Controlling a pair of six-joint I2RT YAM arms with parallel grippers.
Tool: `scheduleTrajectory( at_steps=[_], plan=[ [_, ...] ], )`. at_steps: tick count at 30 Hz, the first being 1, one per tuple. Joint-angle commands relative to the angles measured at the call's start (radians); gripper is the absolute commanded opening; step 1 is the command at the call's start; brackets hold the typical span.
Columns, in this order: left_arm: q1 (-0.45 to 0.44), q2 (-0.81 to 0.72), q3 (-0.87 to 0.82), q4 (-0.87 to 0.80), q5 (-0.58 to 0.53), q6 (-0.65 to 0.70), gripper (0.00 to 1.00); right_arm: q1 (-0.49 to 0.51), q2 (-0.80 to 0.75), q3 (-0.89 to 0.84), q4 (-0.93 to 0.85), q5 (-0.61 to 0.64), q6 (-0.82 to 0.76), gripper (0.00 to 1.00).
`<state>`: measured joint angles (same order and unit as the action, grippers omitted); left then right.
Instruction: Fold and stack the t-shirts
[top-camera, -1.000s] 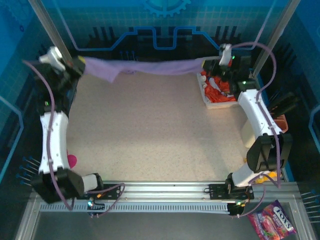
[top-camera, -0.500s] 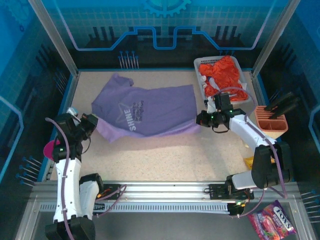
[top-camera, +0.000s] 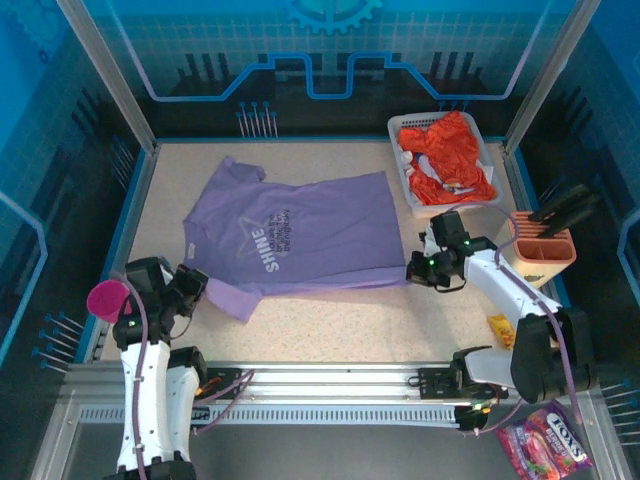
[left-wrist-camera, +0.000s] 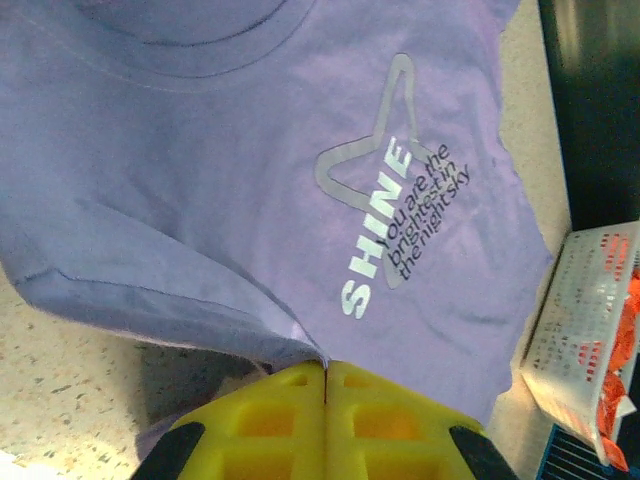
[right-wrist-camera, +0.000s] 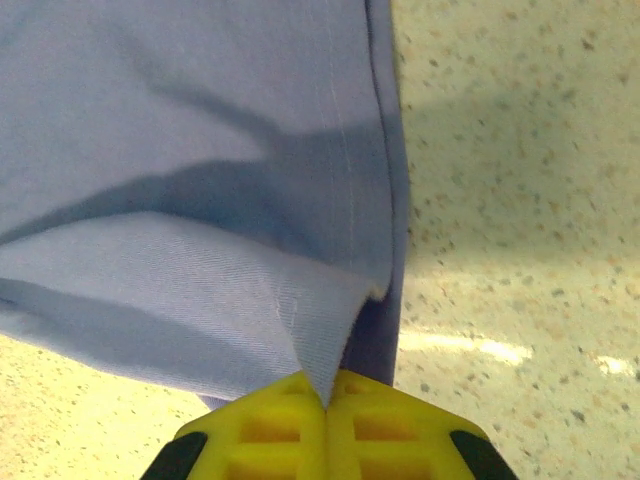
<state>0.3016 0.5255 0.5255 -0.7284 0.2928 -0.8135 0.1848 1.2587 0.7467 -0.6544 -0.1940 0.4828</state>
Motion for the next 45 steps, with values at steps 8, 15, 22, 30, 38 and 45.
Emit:
scheduleTrajectory(
  at_steps=[8, 15, 22, 30, 38, 45],
  plan=[
    [-0.007, -0.02, 0.063, -0.193, -0.056, -0.009, 0.0, 0.002, -0.042, -0.056, -0.076, 0.088, 0.034, 0.04],
    [-0.009, -0.046, 0.108, -0.335, -0.059, -0.025, 0.0, -0.022, -0.076, -0.079, -0.091, 0.16, 0.051, 0.15],
    [-0.009, -0.108, 0.096, -0.471, -0.039, -0.05, 0.0, -0.036, -0.125, -0.089, -0.093, 0.196, 0.07, 0.21],
    [-0.012, -0.08, 0.213, -0.569, -0.081, 0.049, 0.54, -0.028, -0.13, -0.018, -0.027, 0.124, 0.008, 0.61],
    [-0.013, 0.113, 0.352, -0.381, -0.061, 0.174, 0.75, 0.036, -0.05, 0.126, 0.032, 0.108, -0.06, 0.84],
    [-0.021, 0.321, 0.436, -0.137, -0.01, 0.268, 0.76, 0.063, 0.032, 0.275, 0.061, 0.077, -0.125, 0.95]
  ],
)
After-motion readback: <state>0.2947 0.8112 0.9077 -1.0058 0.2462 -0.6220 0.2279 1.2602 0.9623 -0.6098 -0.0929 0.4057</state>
